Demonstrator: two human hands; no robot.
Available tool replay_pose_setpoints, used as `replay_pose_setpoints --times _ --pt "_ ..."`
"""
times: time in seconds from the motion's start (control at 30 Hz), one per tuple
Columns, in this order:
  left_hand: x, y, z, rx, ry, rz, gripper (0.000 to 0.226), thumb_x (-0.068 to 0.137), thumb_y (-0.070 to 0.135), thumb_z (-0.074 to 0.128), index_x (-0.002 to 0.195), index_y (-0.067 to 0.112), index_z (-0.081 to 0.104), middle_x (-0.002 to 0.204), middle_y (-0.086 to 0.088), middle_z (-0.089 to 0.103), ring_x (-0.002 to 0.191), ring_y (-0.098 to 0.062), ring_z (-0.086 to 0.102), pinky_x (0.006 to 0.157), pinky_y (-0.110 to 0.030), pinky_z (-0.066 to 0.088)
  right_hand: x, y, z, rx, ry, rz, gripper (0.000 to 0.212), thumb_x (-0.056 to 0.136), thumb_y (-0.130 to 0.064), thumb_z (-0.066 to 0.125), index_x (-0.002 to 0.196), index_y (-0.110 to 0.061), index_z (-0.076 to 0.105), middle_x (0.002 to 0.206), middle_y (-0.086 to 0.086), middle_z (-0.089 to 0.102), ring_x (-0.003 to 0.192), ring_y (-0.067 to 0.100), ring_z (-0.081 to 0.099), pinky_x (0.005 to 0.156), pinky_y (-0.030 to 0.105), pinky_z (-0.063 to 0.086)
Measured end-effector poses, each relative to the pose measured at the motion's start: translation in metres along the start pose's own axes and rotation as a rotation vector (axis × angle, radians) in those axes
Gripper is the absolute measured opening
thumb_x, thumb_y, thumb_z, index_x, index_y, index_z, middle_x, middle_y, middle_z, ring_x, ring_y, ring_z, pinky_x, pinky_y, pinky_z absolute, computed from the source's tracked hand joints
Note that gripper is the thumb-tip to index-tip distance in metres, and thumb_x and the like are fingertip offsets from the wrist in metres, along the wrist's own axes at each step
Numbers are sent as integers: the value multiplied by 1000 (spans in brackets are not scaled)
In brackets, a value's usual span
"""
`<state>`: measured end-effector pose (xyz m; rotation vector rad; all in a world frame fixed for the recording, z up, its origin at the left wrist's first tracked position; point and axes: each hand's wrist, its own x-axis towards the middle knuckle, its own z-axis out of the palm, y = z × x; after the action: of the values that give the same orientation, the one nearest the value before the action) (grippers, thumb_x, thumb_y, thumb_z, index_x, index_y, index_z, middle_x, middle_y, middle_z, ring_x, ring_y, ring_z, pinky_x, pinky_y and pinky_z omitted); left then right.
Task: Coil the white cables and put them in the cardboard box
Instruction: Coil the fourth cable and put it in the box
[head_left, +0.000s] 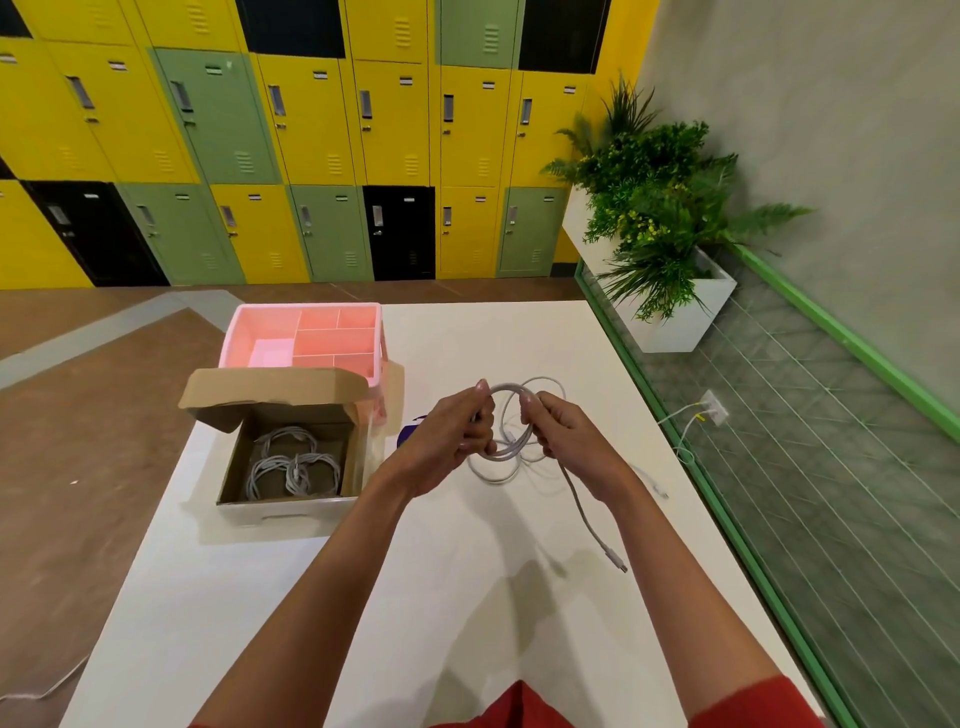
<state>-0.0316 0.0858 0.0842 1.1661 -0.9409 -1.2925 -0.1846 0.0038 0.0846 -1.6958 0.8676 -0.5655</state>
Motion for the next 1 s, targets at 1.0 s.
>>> replay_pose_setpoints --times 1.0 --pt "-9 8 -9 -199 -198 -132 38 95 47 35 71 19 33 59 5 12 50 -10 12 49 -19 32 19 26 -30 163 262 -24 12 89 -8 64 93 2 70 80 17 65 71 22 64 68 25 58"
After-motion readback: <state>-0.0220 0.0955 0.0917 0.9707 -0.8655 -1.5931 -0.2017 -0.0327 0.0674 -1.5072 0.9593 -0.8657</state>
